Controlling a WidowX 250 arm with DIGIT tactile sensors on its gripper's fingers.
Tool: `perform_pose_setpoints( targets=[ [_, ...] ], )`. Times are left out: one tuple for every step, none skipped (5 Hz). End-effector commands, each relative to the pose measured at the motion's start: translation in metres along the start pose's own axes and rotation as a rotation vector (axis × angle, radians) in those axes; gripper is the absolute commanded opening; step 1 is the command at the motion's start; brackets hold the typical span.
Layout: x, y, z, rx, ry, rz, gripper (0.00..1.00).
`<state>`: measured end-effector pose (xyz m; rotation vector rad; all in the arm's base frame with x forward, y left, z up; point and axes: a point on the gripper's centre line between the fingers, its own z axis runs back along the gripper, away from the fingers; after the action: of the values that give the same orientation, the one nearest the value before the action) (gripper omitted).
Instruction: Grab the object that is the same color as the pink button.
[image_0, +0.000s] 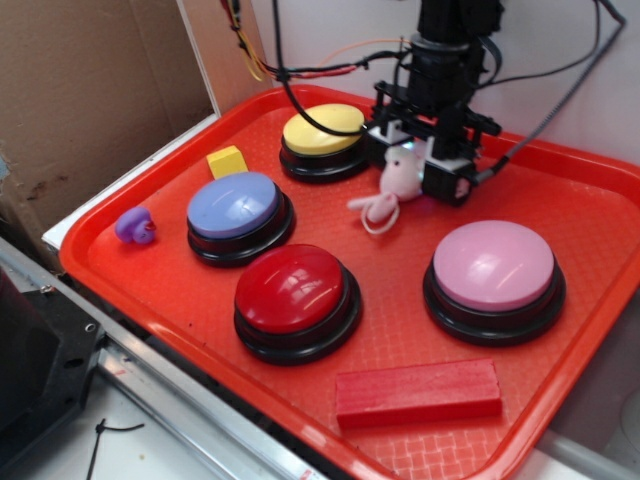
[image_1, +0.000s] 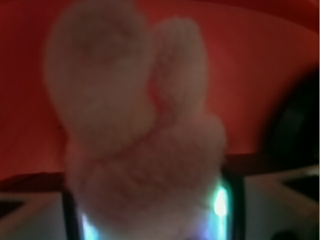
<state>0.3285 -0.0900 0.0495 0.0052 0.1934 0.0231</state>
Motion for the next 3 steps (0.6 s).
perform_pose_setpoints(
  targets=[
    [-0.087,-0.012,0.112,-0.161,-0.239,0.071,0.0],
    [-0.112,-0.013,0.157,-0.159,-0.273,0.053,0.0],
    [-0.126,-0.013,0.205,-0.112,-0.266,0.022,0.0]
  ],
)
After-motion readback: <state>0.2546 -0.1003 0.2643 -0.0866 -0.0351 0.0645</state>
